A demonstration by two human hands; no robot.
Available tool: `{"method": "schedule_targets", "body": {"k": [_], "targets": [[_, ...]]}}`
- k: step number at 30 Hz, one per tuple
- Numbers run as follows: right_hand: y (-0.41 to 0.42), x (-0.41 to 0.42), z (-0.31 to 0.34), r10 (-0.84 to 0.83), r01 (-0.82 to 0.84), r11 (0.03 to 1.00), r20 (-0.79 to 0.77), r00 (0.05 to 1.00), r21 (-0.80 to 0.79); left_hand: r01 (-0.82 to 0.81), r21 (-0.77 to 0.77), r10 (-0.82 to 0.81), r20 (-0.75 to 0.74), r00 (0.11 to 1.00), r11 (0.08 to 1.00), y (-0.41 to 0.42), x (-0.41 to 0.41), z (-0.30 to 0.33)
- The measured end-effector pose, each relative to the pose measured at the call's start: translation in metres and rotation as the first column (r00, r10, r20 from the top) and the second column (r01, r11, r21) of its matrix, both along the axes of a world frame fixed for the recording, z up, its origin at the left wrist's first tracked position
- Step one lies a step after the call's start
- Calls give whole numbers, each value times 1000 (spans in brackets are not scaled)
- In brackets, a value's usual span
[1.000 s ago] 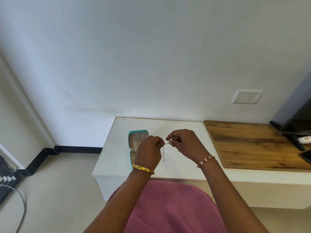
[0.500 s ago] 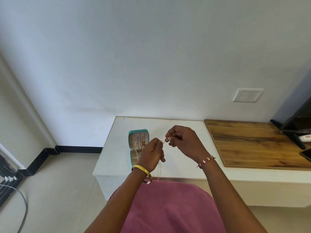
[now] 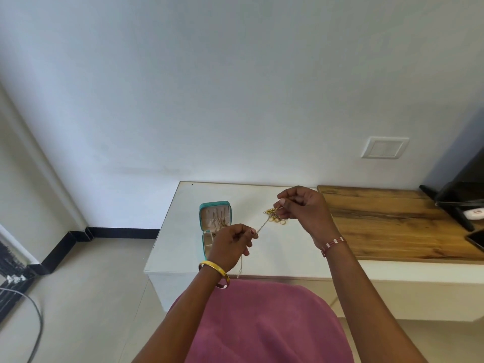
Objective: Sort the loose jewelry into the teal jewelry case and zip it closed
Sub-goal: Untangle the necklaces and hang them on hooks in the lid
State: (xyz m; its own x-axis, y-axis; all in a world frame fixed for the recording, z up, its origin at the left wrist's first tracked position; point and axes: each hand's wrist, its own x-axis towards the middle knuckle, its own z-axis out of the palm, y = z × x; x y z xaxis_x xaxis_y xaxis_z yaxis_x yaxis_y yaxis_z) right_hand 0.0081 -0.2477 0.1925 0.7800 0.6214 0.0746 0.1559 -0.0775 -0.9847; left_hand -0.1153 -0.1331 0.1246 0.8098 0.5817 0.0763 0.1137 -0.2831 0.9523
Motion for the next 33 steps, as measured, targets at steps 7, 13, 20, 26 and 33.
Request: {"method": "schedule_targets", "body": {"k": [7,13,20,26,33], "targets": [[-5,9,-15,-96,116,985,-156,983,125,12,-42,-13,-21,1000,999,6,-2,-5],[-5,11,-27,-121,143,983,-176,977,116,-120,-100,115,-47,992,988,12,-2,-10],[-5,10,-36,-132,148,986,-176,975,79,-136,-172,129,-52,990,976,14,-1,-4],[-5,2,-46,-99,108,994,-223,970,28,-182,-357,197,6,980,916,14,4,0],[-9,-4,-72,-106,83,993,-303,947,-89,-58,-678,204,138,969,733,16,-3,24]]}}
